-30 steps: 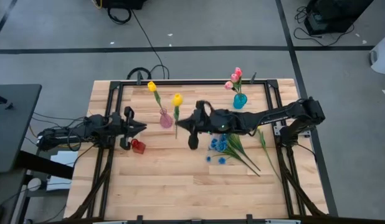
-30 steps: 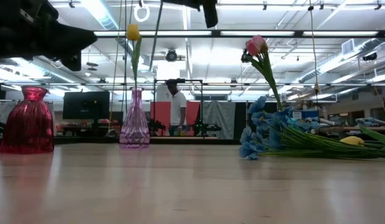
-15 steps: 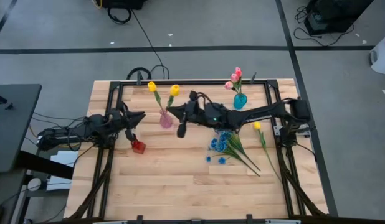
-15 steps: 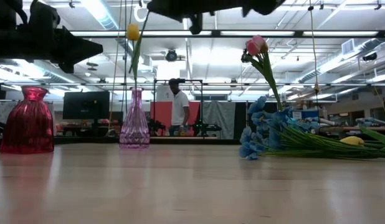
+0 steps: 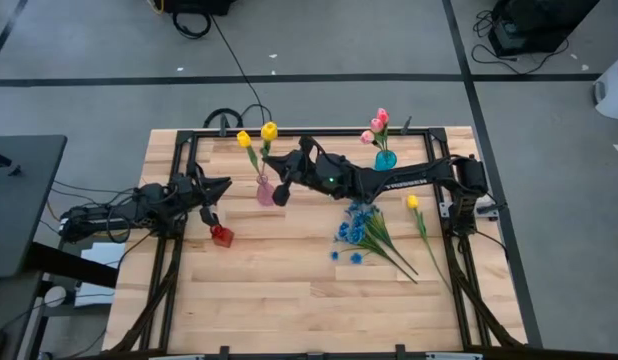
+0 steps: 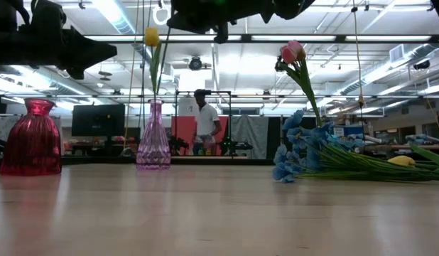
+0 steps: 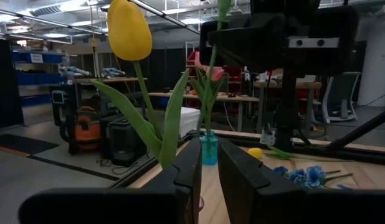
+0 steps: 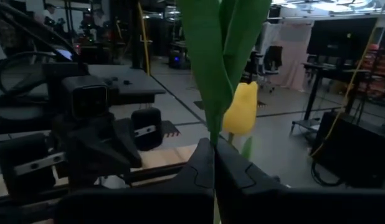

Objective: Sort flowers into vase by color
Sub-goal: Put the left yellow flower into the pink vase, then put the yellow flower into the pink vase

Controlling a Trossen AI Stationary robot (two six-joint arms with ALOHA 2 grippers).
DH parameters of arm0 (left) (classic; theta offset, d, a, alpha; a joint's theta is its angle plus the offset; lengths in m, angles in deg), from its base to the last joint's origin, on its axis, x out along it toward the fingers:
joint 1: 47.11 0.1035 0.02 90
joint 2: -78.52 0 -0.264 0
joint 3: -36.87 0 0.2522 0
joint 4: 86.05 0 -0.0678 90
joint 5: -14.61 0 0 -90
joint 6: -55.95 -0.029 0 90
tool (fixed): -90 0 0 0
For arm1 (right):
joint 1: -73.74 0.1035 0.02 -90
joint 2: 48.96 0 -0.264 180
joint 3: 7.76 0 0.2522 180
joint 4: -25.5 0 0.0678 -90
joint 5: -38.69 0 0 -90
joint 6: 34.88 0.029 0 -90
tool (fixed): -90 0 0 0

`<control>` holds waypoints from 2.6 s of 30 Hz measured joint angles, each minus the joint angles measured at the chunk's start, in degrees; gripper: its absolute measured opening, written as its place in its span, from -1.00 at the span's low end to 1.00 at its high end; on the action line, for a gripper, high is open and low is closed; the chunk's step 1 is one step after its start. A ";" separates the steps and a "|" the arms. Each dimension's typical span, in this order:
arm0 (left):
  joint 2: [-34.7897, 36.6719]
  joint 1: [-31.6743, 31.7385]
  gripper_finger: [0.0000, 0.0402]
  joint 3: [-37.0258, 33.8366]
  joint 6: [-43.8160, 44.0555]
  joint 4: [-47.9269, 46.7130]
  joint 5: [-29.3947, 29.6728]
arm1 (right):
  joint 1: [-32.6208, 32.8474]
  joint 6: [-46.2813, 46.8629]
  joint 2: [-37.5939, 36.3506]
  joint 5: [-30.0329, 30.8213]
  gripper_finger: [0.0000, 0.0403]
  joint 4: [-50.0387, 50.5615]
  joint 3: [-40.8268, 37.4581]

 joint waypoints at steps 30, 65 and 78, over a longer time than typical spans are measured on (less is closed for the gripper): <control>0.00 0.00 -0.72 0.00 1.55 -0.30 -0.20 | -3.37 6.38 7.66 -4.72 -0.88 2.07 -0.09; 0.02 0.00 -0.72 0.00 1.55 -0.28 -0.15 | -2.67 9.88 3.29 -6.64 -0.17 18.90 -0.06; 0.00 0.00 -0.72 0.00 1.55 -0.53 -1.50 | 6.23 29.99 -9.10 -5.41 -0.18 58.77 -0.07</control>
